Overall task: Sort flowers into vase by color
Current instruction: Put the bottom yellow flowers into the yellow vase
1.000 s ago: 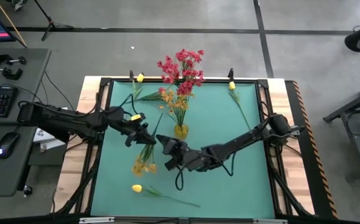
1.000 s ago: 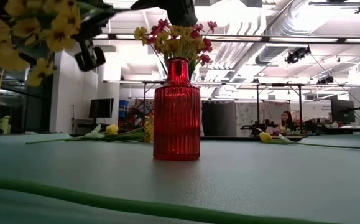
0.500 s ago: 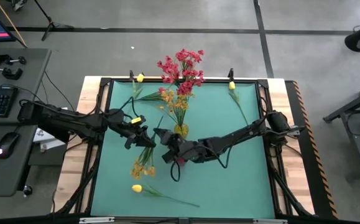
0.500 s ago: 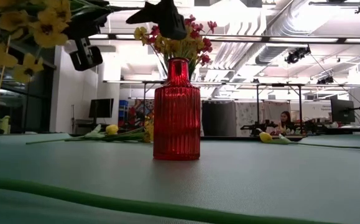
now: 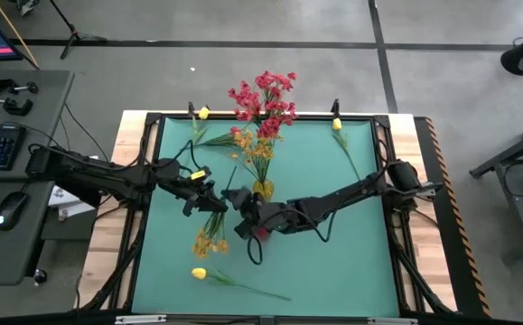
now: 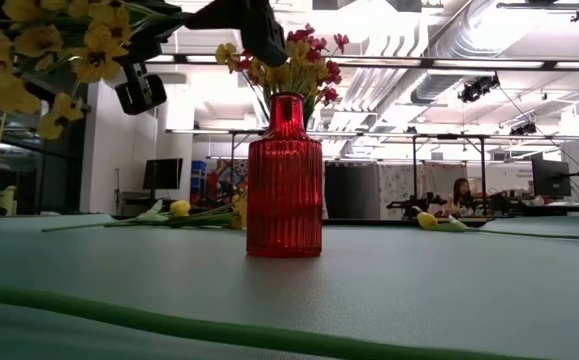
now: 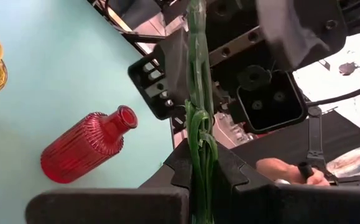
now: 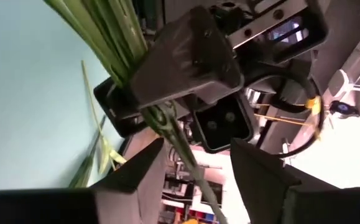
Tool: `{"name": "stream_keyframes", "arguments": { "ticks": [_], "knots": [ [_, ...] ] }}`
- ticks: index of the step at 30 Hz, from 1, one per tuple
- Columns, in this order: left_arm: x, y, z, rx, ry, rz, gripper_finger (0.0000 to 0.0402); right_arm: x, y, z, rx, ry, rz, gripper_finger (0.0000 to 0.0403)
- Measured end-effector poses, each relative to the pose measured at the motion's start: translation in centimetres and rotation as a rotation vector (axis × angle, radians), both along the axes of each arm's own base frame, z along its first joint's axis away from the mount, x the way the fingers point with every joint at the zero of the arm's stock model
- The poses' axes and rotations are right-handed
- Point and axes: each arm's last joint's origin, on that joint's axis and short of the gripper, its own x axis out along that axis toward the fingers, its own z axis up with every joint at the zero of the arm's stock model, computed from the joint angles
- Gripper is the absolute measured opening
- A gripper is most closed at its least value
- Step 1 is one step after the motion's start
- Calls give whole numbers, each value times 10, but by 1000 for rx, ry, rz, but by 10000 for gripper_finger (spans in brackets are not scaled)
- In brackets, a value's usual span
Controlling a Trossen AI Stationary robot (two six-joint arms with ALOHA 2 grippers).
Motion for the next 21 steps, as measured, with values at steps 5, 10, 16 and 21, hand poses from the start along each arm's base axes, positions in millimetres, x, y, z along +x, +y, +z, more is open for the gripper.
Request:
{"name": "stream_keyframes", "arguments": {
  "ticks": [5,10,16,21],
  "knots": [
    [0,0,0,0,0,0,10,2,-10,-4,22,32,-20,155],
    [0,0,-1,-3,8,7,10,2,-17,-8,46,57,-40,154],
    [0,0,0,-3,4,5,10,3,-17,-7,66,35,-29,153],
    [0,0,0,0,2,7,10,3,-17,-6,71,26,-29,126]
  ]
}}
